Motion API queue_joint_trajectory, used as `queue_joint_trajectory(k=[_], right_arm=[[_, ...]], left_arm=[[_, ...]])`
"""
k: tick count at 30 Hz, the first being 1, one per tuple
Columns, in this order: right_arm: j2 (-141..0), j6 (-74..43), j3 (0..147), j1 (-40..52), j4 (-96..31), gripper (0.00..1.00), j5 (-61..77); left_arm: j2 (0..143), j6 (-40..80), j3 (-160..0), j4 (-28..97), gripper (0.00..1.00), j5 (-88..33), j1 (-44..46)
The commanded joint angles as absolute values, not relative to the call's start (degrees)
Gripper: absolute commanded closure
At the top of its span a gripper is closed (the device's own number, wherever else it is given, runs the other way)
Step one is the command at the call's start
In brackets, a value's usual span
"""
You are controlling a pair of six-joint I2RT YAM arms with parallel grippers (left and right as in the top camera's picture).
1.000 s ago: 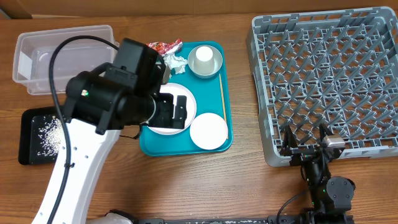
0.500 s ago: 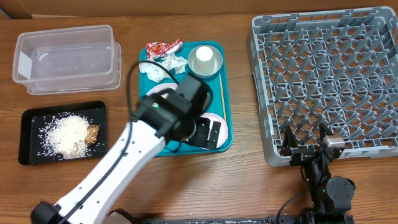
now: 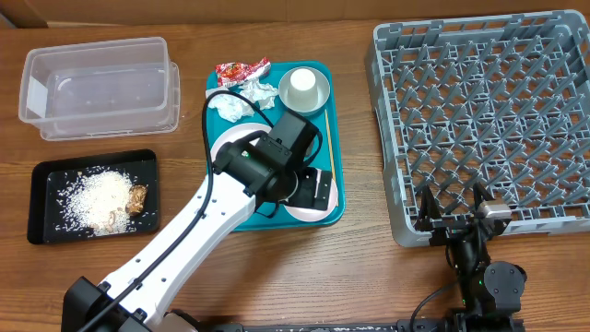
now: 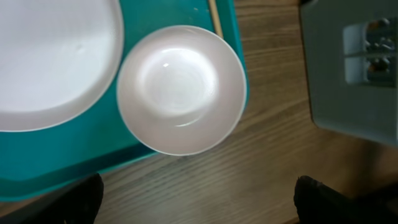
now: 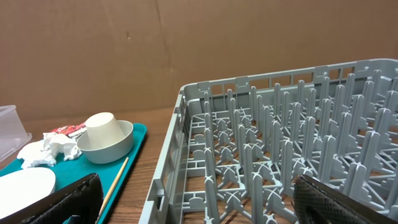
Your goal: Sort waste into correct bins and load items into the dishwasher
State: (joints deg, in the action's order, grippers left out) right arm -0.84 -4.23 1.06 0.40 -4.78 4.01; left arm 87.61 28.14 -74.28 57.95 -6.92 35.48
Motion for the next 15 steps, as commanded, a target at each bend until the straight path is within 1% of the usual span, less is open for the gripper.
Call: queue_joint_trajectory(k=[1, 6, 10, 12, 15], right_arm=[[-0.2, -4.1, 0.4, 0.3, -4.6, 0.00, 3.5], [-0.2, -4.1, 0.4, 0.3, -4.6, 0.00, 3.5], [-0.2, -4.1, 0.4, 0.3, -4.6, 0.00, 3.5], [-0.2, -4.1, 0.4, 0.3, -4.6, 0.00, 3.5], [-0.2, -4.1, 0.5, 0.3, -4.6, 0.00, 3.5]], left_arm=[[87.7, 27.9, -74.0, 57.9, 0.00, -1.8, 32.9], [87.7, 28.0, -74.0, 55.5, 0.00, -1.8, 26.0], [87.7, 27.9, -74.0, 52.9, 0.00, -9.4, 21.2], [87.7, 27.9, -74.0, 52.3, 0.00, -10.6, 20.6], [87.7, 27.9, -74.0, 52.2, 0.00, -8.7, 20.7]])
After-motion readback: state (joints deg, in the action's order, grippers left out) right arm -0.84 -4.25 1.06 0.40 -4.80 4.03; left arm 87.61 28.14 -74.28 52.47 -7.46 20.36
